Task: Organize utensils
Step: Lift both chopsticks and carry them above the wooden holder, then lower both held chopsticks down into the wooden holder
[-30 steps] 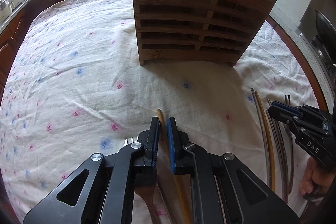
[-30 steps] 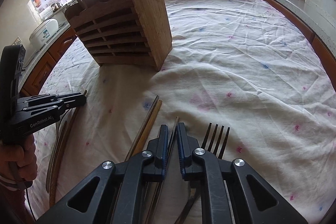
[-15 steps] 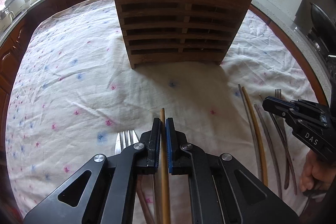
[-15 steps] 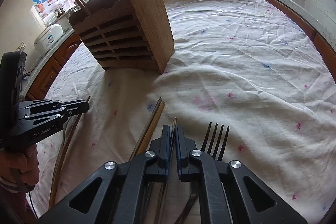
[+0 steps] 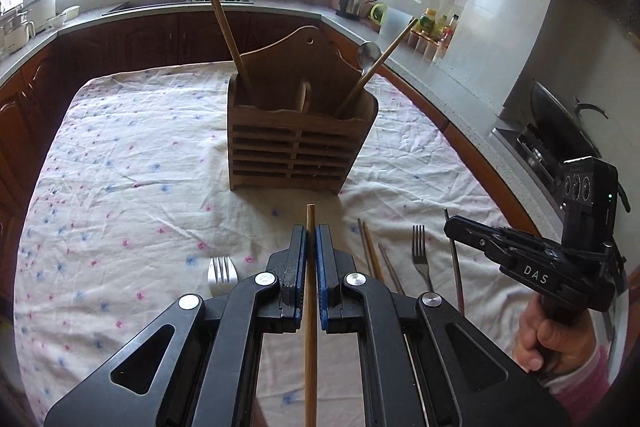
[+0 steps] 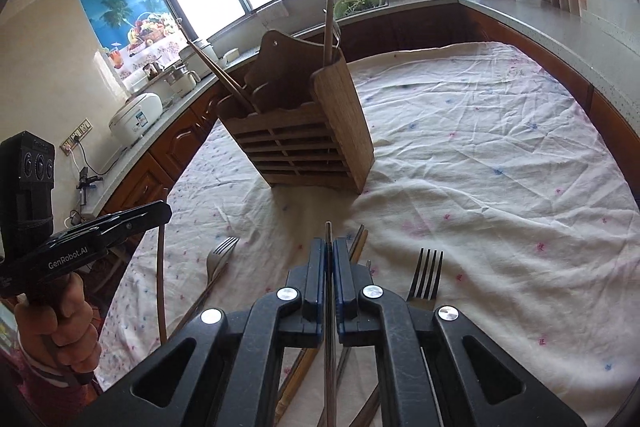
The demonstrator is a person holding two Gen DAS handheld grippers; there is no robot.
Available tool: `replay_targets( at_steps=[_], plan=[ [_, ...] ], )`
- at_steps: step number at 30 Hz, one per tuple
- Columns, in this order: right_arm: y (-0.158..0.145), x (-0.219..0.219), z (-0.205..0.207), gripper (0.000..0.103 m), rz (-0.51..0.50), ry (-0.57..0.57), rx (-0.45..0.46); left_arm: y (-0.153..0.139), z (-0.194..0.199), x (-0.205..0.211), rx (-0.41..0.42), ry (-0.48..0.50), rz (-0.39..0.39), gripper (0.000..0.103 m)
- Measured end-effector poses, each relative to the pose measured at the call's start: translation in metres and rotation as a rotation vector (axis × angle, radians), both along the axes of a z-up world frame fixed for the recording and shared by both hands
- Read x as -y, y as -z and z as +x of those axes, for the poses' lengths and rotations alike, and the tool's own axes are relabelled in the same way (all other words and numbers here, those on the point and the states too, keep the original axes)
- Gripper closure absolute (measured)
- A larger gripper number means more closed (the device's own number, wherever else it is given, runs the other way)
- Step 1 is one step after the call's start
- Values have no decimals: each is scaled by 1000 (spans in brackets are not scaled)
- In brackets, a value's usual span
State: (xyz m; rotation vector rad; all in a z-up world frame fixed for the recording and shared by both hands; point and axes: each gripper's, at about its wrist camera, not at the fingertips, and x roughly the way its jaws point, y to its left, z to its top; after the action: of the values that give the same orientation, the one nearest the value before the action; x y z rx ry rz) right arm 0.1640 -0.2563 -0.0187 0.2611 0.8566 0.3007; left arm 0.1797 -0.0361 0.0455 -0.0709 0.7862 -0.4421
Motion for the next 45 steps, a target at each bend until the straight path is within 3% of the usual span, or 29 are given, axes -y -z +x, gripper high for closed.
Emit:
replay_targets(
  at_steps=[20,45],
  plan=[
    [-80,-9,-40,99,5,-20,237,-46,-47,-29,135,-5,-112,99],
    [-111,-9,-28,99,-9,3,346,-79,-40,-51,265,-81,-172,99]
  ],
)
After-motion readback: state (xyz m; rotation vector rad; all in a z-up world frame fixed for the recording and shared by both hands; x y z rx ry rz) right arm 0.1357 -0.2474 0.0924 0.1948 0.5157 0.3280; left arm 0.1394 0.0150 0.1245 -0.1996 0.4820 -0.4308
